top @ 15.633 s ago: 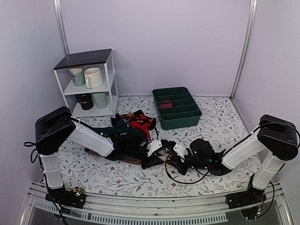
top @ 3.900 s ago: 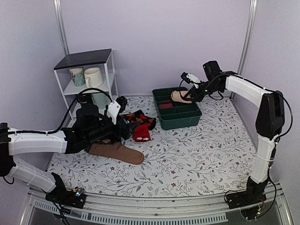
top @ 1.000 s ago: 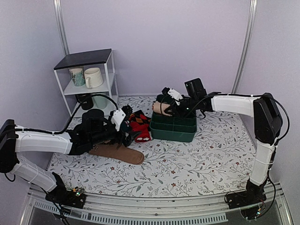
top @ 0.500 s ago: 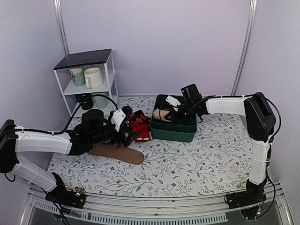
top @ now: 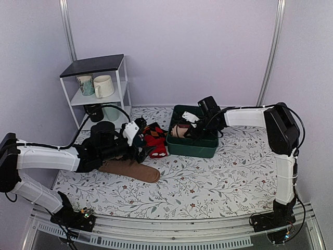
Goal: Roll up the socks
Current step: Move the storage box to the center of the board, then place a pair of socks in the storage box.
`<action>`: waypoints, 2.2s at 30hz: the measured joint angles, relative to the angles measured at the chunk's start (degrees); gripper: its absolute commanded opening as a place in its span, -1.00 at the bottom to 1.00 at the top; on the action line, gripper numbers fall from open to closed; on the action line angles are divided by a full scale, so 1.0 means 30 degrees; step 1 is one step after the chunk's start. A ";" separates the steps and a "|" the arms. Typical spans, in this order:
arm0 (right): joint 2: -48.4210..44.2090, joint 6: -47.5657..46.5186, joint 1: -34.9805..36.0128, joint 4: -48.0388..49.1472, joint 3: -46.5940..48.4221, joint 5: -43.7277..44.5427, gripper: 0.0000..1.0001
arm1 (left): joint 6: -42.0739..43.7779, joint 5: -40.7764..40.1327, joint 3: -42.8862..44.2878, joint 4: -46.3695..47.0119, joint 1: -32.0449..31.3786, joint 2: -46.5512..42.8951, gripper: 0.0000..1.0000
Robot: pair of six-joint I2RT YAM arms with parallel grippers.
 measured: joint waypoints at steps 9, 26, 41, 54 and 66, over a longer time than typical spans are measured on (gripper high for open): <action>0.1093 -0.0729 -0.0015 -0.2178 0.1989 0.0080 -1.00 | 0.0000 -0.0058 0.0000 -0.0015 0.0058 0.0000 0.99; -0.2076 0.0051 0.0889 -0.3971 -0.2237 0.1938 -1.00 | 0.0000 0.0124 -0.0007 0.0000 0.0080 0.0000 0.99; -0.1501 0.4218 0.0801 -0.6091 -0.0896 0.0831 -0.90 | -0.0007 0.0262 -0.0007 0.0000 0.0095 0.0000 0.99; -0.1865 0.6674 0.0947 -0.4867 -0.1996 0.1858 -0.38 | -0.0007 0.0262 -0.0007 0.0015 0.0095 0.0066 0.99; -0.2339 0.6382 0.1078 -0.4444 -0.2324 0.2645 -0.07 | 0.0000 0.0255 -0.0007 0.0007 0.0102 0.0087 0.99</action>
